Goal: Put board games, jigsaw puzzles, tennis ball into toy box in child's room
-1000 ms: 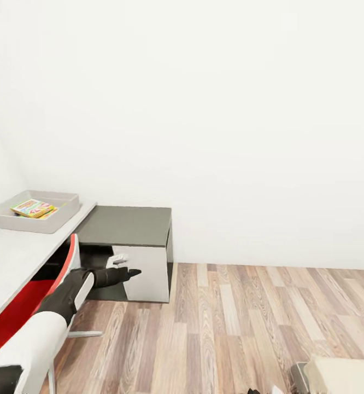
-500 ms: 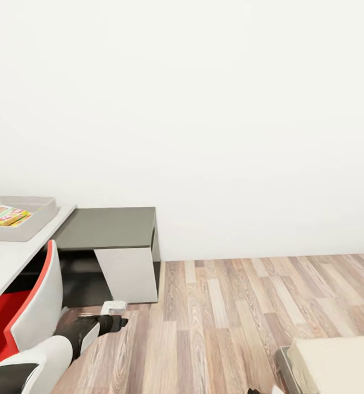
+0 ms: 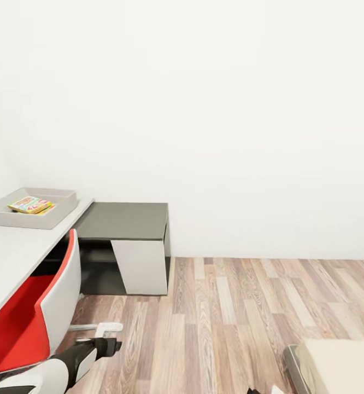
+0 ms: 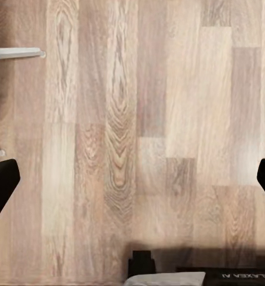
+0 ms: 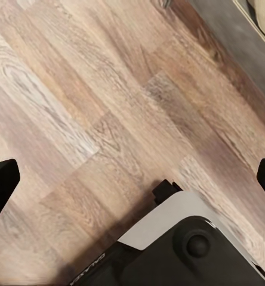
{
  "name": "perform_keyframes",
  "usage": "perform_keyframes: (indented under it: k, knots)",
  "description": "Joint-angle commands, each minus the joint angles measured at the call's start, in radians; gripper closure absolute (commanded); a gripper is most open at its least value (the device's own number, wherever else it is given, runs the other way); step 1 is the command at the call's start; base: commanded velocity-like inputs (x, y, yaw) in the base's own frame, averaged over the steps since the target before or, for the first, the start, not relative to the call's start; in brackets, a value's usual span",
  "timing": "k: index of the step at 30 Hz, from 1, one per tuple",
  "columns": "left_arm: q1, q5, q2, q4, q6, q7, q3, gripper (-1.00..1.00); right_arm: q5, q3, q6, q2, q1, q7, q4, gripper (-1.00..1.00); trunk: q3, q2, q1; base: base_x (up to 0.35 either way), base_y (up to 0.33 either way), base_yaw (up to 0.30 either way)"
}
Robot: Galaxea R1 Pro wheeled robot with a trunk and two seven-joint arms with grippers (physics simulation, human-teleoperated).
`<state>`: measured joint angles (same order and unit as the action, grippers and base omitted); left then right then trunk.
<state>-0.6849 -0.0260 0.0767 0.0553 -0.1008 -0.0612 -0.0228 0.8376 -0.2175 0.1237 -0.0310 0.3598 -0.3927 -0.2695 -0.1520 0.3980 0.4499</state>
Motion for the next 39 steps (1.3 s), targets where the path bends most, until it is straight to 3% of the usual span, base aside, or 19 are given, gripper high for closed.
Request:
perform_keyframes:
  k: [1, 6, 9, 12, 15, 19, 23, 30, 39]
  knots:
    - [0.008, -0.003, -0.003, 0.002, -0.005, -0.004, -0.002, -1.0, 0.011, -0.008, 0.005, 0.0, 0.001, -0.005, 0.0, -1.0, -0.002, 0.002, 0.0, -0.173, 0.015, 0.038]
    - [0.044, -0.004, -0.008, 0.003, 0.007, 0.005, 0.0, -1.0, 0.014, -0.007, 0.005, 0.0, 0.001, -0.006, 0.009, -1.0, -0.002, 0.002, 0.0, -0.064, 0.005, 0.014]
    - [0.087, -0.005, -0.009, 0.003, 0.015, 0.043, 0.01, -1.0, 0.015, -0.007, 0.005, -0.001, 0.001, -0.007, 0.064, -1.0, -0.002, 0.002, 0.0, -0.013, 0.001, 0.003]
    - [0.144, -0.005, -0.007, 0.003, 0.057, 0.091, 0.053, -1.0, 0.017, -0.007, 0.005, -0.001, 0.001, -0.007, 0.134, -1.0, -0.002, 0.002, 0.0, -0.003, 0.0, 0.001]
    - [0.221, -0.003, 0.0, 0.001, 0.155, 0.122, 0.126, -1.0, 0.019, -0.007, 0.005, -0.001, 0.0, -0.006, 0.205, -1.0, -0.002, 0.002, 0.0, -0.001, 0.0, 0.0]
    - [0.292, -0.001, 0.003, -0.002, 0.208, 0.13, 0.165, -1.0, 0.023, -0.006, 0.007, -0.002, -0.028, -0.007, 0.235, -1.0, -0.002, 0.002, 0.0, 0.0, 0.0, 0.0]
    - [0.339, 0.0, 0.008, -0.003, 0.225, 0.134, 0.177, -1.0, 0.025, -0.004, 0.007, -0.009, -0.06, -0.007, 0.243, -1.0, -0.002, 0.002, 0.0, 0.0, 0.0, 0.0]
    - [0.366, 0.004, 0.004, -0.008, 0.224, 0.133, 0.179, -1.0, 0.026, -0.002, 0.006, -0.01, -0.106, -0.008, 0.245, -1.0, -0.002, 0.002, 0.0, 0.0, 0.0, 0.0]
    - [0.399, 0.006, -0.001, -0.021, 0.219, 0.123, 0.178, -1.0, 0.006, -0.007, 0.006, -0.011, -0.118, -0.003, 0.244, -1.0, -0.002, 0.002, 0.0, 0.0, 0.0, 0.0]
